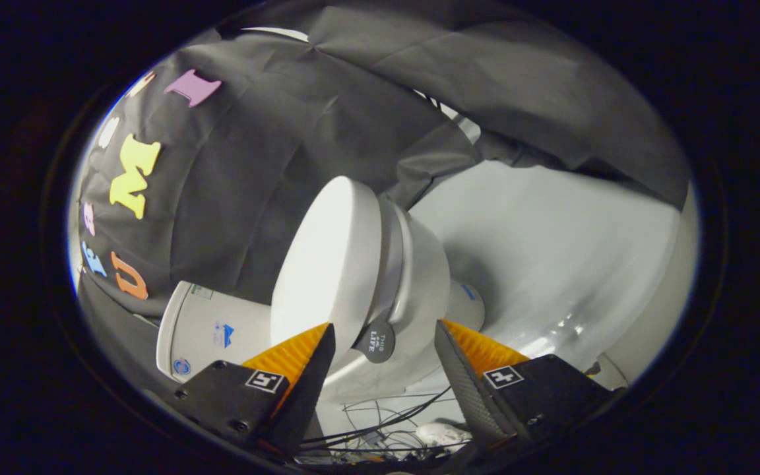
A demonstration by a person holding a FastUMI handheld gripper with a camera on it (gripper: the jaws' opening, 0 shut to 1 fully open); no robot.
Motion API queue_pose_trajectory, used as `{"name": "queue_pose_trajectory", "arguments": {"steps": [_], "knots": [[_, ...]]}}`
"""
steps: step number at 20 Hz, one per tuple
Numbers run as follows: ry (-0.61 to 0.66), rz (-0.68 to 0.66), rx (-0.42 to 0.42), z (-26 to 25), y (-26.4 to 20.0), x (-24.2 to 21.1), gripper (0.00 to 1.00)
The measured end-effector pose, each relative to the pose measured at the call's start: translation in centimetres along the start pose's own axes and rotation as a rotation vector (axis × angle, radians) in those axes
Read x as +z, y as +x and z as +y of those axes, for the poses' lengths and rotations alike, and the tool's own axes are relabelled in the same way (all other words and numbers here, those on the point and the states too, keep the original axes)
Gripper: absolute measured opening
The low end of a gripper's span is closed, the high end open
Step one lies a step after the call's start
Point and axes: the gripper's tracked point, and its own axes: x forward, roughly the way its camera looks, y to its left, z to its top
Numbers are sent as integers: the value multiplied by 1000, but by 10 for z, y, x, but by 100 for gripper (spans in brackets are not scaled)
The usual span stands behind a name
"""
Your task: Open the toilet lid.
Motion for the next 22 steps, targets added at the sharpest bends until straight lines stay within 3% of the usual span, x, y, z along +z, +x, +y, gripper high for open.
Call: {"name": "queue_pose_trajectory", "arguments": {"steps": [4, 8, 11, 15, 18, 22], "knots": [[-11, 35, -7, -2, 19, -8, 83], [-26, 73, 6, 4, 33, -15, 59], [-34, 81, 21, 5, 33, -16, 35], [90, 87, 86, 6, 31, -10, 19], [200, 100, 145, 7, 31, -10, 14], [220, 93, 152, 8, 33, -10, 9]]}}
